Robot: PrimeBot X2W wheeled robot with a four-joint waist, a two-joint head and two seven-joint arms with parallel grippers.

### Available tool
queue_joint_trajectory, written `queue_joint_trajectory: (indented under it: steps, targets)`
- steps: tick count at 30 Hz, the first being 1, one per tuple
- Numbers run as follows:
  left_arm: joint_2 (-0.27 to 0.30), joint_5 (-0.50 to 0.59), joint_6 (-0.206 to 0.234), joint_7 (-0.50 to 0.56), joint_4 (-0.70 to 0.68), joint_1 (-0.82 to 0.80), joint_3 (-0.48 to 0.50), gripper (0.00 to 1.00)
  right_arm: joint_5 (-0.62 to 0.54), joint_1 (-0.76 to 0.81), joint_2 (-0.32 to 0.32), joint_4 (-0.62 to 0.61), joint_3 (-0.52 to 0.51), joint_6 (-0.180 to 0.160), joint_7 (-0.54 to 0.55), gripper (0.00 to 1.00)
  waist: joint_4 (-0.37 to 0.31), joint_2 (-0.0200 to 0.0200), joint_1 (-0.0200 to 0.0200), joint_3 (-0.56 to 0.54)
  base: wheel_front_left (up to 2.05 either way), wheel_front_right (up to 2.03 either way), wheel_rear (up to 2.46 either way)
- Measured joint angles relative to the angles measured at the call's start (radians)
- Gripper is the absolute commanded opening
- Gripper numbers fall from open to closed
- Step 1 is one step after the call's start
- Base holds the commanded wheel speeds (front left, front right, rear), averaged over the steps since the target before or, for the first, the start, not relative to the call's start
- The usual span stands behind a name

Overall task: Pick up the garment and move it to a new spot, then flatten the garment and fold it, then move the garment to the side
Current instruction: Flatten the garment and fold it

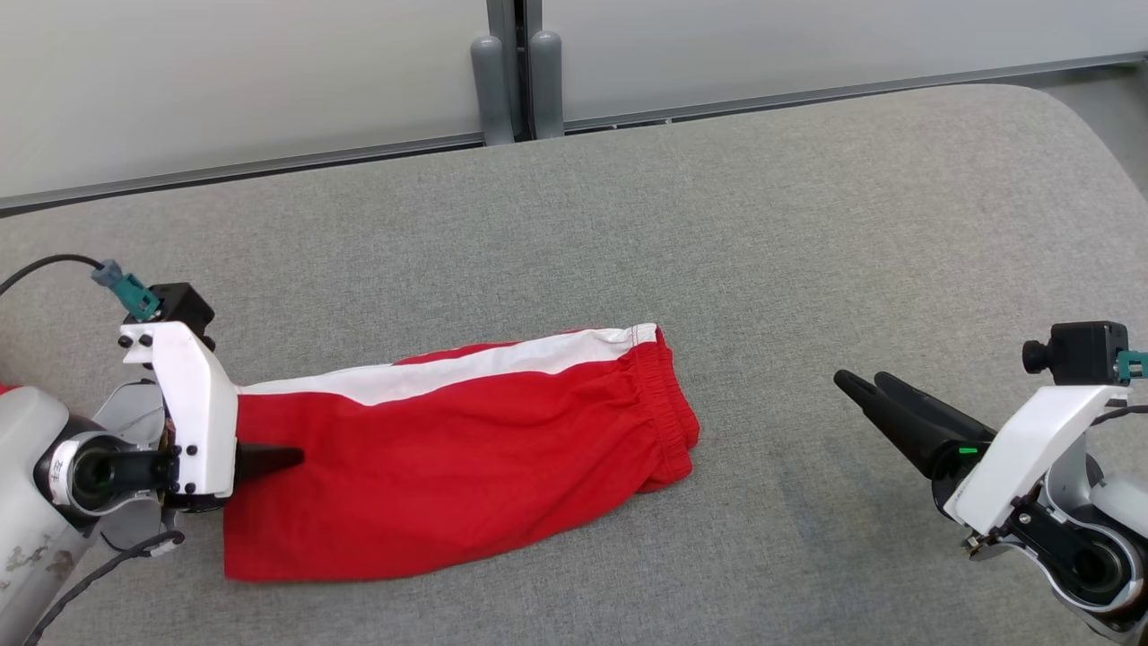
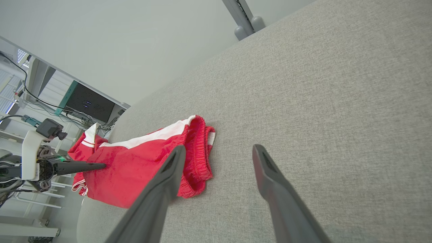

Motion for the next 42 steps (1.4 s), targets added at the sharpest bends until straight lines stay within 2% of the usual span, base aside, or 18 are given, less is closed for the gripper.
queue_joint_trajectory:
  steps: [5,10,13,18,21,25,33,38,42]
  targets:
    - [-0.01,0.005,0.0,-0.035,0.028,0.021,0.003,1.0,0.001,0.008,-0.002,0.005,-0.002,0.0,0.0,1.0,0.006,0.0,0.0,-0.015,0.0,0.0,0.0]
    - [0.011,0.032,-0.017,-0.08,0.018,0.021,0.009,1.0,-0.007,0.026,-0.011,0.011,-0.004,0.0,-0.016,1.0,0.024,0.0,0.0,-0.038,0.0,0.0,0.0]
    - [0.033,0.071,-0.03,-0.157,-0.014,0.016,0.031,1.0,-0.027,0.036,-0.016,0.014,-0.004,0.0,-0.037,1.0,0.041,0.0,0.0,-0.052,0.0,0.0,0.0]
    - [0.06,0.138,-0.025,-0.36,-0.092,0.028,0.084,1.0,-0.076,0.045,-0.021,0.03,-0.012,0.0,-0.1,1.0,0.072,0.0,0.0,-0.076,0.0,0.0,0.0]
    - [0.066,0.189,0.011,-0.508,-0.14,0.079,0.111,1.0,-0.121,0.051,-0.021,0.057,-0.032,0.0,-0.142,1.0,0.092,0.0,0.0,-0.089,0.0,0.0,0.0]
    - [0.054,0.245,0.092,-0.735,-0.194,0.154,0.162,1.0,-0.196,0.075,0.008,0.098,-0.105,0.0,-0.169,1.0,0.116,0.0,0.0,-0.106,0.0,0.0,0.0]
    - [0.007,0.337,0.257,-1.077,-0.295,0.343,0.217,1.0,-0.45,0.234,0.159,0.109,-0.435,0.0,-0.173,1.0,0.142,0.0,0.0,-0.12,0.0,0.0,0.0]
    - [-0.05,0.428,0.335,-1.133,-0.354,0.446,0.303,1.0,-0.609,0.36,0.263,0.099,-0.607,0.0,-0.174,1.0,0.149,0.0,0.0,-0.13,0.0,0.0,0.0]
    - [-0.165,0.556,0.346,-1.135,-0.426,0.561,0.474,1.0,-0.712,0.437,0.337,0.091,-0.694,0.0,-0.173,1.0,0.153,0.0,0.0,-0.138,0.0,0.0,0.0]
